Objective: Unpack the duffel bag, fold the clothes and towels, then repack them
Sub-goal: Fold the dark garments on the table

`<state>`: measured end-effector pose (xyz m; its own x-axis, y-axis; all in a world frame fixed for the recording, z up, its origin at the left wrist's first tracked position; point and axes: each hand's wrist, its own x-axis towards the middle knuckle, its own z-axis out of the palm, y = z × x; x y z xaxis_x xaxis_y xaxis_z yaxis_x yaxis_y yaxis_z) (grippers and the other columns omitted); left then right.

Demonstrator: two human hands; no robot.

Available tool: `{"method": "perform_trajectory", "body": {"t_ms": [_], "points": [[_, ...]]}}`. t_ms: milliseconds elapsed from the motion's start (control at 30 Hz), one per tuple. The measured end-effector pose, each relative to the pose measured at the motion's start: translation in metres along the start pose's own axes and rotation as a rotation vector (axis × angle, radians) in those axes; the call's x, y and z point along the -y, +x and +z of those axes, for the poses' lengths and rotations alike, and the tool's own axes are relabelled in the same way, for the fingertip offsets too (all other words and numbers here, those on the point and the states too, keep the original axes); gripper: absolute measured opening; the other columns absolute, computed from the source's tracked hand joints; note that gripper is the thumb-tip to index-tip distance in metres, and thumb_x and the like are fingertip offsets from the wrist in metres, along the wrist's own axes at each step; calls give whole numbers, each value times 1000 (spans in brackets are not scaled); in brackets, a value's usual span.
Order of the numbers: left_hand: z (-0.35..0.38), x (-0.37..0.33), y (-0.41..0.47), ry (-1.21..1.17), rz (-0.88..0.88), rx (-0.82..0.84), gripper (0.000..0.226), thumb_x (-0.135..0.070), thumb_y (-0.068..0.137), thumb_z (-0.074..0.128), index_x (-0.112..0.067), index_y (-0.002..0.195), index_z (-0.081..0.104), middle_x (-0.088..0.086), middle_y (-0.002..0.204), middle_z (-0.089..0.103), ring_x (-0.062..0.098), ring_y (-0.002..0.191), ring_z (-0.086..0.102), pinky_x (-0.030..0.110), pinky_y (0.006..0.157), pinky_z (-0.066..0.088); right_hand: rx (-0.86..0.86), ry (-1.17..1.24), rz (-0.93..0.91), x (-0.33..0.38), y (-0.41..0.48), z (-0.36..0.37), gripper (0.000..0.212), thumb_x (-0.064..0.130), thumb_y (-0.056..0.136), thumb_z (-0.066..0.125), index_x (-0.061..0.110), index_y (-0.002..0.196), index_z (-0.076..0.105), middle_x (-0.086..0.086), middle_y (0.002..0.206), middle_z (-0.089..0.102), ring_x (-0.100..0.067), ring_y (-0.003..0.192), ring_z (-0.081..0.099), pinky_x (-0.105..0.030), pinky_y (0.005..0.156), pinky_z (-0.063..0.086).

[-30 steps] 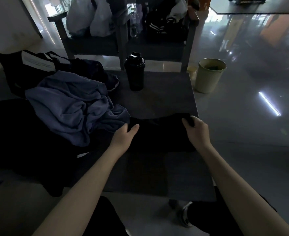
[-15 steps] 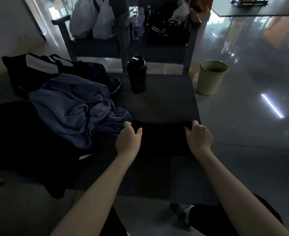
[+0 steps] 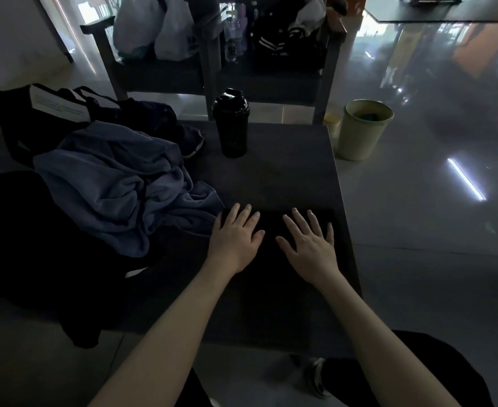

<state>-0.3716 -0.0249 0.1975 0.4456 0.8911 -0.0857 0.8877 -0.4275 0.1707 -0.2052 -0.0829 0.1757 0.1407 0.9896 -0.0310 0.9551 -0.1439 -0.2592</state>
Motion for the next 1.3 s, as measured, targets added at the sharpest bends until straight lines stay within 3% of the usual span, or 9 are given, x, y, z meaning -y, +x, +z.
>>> {"method": "perform_trajectory", "body": {"t_ms": [400, 567, 667, 767, 900, 1000, 1133, 1233, 1300], "points": [[-16, 13, -2, -406, 46, 141, 52, -28, 98, 40, -30, 149, 27, -9, 160, 6, 7, 146, -3, 38, 119, -1, 103, -88, 5, -18, 29, -23, 66, 63, 93, 26, 36, 150, 7, 10, 159, -6, -17, 146, -12, -50, 116, -8], [-14, 15, -20, -165, 89, 119, 52, -46, 99, 32, -35, 149, 22, -11, 160, 5, 11, 146, -6, 37, 118, -6, 72, -260, 165, -10, 27, -39, 68, 61, 93, 30, 31, 151, 9, -2, 160, -2, -24, 146, -6, -55, 114, 1], [-3, 0, -29, -130, 15, 52, 52, -46, 101, 22, -34, 151, 15, -8, 160, 0, 15, 146, -12, 38, 117, -6, 12, -88, 171, 21, 13, -37, 66, 55, 94, 37, 27, 150, 17, -6, 159, 7, -25, 146, 4, -52, 115, 8], [1, -13, -28, -163, -59, 27, 52, -42, 102, 20, -29, 152, 13, -5, 161, 0, 17, 147, -5, 39, 118, 1, 104, 80, 101, 29, -4, -19, 64, 58, 95, 32, 30, 150, 14, -2, 160, 1, -20, 147, -4, -48, 117, 1], [-10, -10, -26, -211, -20, 89, 54, -40, 101, 26, -24, 152, 14, -7, 160, 6, 15, 145, 8, 36, 116, 9, 139, -73, 12, 1, 11, -22, 63, 57, 96, 29, 34, 151, 9, 1, 160, -6, -18, 146, -11, -49, 118, -2], [-15, -1, -23, -229, -2, 140, 55, -37, 102, 29, -24, 153, 14, -10, 160, 9, 15, 144, 15, 35, 115, 14, 40, -173, 85, 3, 17, -39, 54, 47, 98, 34, 31, 149, 22, -4, 160, 1, -25, 147, -3, -50, 117, 3], [-18, 2, -18, -384, 68, 109, 47, -25, 102, 35, -20, 149, 30, -4, 156, 26, 15, 142, 25, 29, 115, 20, 52, 146, 162, 42, -12, -30, 56, 53, 96, 34, 31, 147, 26, -10, 158, 15, -27, 145, 11, -47, 116, 12], [-19, 16, -13, -326, 87, -35, 45, -23, 101, 38, -19, 145, 37, -2, 153, 33, 13, 140, 28, 29, 115, 20, 95, -7, 120, 42, -16, -19, 61, 57, 95, 30, 33, 150, 16, -14, 159, 6, -29, 146, 1, -49, 117, 4], [-15, 30, -8, -193, 15, -21, 50, -32, 102, 33, -21, 150, 26, -6, 158, 19, 13, 145, 15, 35, 117, 11, 57, -86, 141, 35, -6, -27, 58, 51, 97, 32, 31, 149, 18, -13, 159, 5, -30, 146, -2, -52, 116, 1]]}}
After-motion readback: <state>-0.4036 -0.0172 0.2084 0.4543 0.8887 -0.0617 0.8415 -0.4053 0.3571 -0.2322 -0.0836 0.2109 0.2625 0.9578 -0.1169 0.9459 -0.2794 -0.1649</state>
